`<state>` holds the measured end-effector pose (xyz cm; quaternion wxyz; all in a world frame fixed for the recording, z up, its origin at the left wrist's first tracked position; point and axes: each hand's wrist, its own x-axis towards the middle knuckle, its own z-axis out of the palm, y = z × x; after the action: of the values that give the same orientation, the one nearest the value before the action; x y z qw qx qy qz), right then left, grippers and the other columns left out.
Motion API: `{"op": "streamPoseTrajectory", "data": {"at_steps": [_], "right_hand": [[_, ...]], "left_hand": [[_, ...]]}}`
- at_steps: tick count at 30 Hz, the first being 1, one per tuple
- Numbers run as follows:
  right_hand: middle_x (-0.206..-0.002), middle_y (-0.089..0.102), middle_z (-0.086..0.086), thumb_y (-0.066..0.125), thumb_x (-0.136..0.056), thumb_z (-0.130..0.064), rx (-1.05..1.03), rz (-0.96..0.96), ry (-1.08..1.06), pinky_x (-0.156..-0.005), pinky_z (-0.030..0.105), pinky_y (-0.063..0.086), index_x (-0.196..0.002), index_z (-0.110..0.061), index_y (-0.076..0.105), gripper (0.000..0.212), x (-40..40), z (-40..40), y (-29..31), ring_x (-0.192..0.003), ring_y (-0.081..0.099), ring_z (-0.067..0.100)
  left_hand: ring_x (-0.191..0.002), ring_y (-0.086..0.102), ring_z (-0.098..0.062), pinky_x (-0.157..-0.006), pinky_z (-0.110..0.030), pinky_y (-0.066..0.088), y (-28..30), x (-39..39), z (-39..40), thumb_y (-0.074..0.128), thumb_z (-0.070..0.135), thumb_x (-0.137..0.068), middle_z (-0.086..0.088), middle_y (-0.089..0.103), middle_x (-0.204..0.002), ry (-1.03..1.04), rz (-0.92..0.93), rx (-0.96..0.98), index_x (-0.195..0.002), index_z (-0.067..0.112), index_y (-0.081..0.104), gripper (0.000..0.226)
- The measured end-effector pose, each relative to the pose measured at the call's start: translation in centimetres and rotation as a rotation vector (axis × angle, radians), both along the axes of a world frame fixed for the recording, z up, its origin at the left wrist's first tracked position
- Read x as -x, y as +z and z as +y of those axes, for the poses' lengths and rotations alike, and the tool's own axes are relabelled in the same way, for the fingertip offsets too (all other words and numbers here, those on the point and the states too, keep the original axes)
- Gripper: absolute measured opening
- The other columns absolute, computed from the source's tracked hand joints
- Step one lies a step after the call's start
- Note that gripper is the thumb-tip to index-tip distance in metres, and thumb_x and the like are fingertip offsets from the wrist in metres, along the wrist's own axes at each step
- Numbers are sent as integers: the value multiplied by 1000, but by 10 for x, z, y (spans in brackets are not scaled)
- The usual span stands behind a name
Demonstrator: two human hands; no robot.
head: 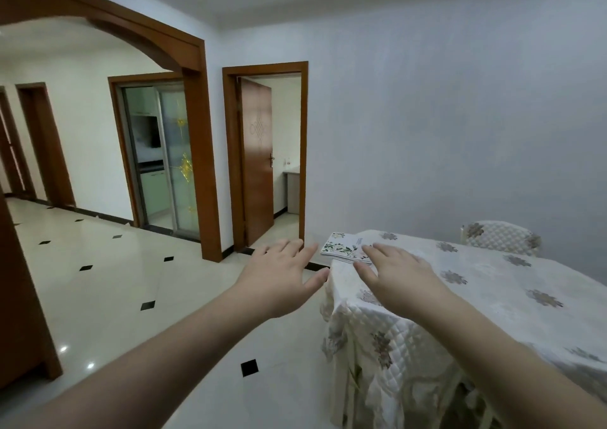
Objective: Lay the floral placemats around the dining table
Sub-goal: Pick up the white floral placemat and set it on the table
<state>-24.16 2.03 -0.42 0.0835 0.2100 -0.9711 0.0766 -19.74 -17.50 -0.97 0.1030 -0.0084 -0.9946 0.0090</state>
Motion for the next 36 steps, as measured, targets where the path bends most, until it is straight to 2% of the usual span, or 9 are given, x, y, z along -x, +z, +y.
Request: {"op": "streamPoseTrajectory", "data": {"at_steps": [11,16,22,28,32,36], "right_hand": [[-161,25,-4,20,-104,-48,-34,36,64,-119,40,17,-154,-27,23,54,77,-80,5,-147,21,16],[-159,28,-5,20,-104,-49,-52,40,81,-117,39,20,-154,-28,24,54,135,-87,-5,-146,23,16],[-155,34,-2,21,-103,-49,-123,161,30,-115,41,21,-151,-25,27,54,227,-79,-17,-143,28,19],[-153,37,-2,21,-103,-49,-98,126,76,-113,40,26,-150,-24,28,54,307,-84,-18,-142,31,19],[-156,33,-2,20,-104,-49,-33,31,117,-114,39,25,-152,-25,27,54,348,-97,-19,-143,29,19],[-153,37,-2,21,-104,-49,-26,29,160,-111,40,26,-148,-24,33,52,379,-128,-22,-141,32,19]], "left_hand": [[-151,16,-15,-120,-42,16,1,76,-78,17,65,-99,6,24,-163,69,29,-40,-157,33,17,66],[-150,17,-15,-120,-42,17,-7,137,-85,18,66,-99,6,25,-162,82,30,-27,-156,32,18,67],[-152,12,-16,-120,-43,15,-9,231,-74,22,71,-95,7,20,-164,65,-42,12,-157,32,15,73],[-151,13,-15,-120,-41,15,-8,304,-71,23,68,-97,6,21,-164,67,7,53,-157,32,16,70],[-152,8,-14,-121,-40,10,-14,333,-86,21,66,-98,7,16,-165,77,-41,65,-157,34,12,68],[-153,7,-15,-122,-40,8,-12,361,-112,20,67,-98,7,14,-165,125,-55,41,-157,34,14,68]]}}
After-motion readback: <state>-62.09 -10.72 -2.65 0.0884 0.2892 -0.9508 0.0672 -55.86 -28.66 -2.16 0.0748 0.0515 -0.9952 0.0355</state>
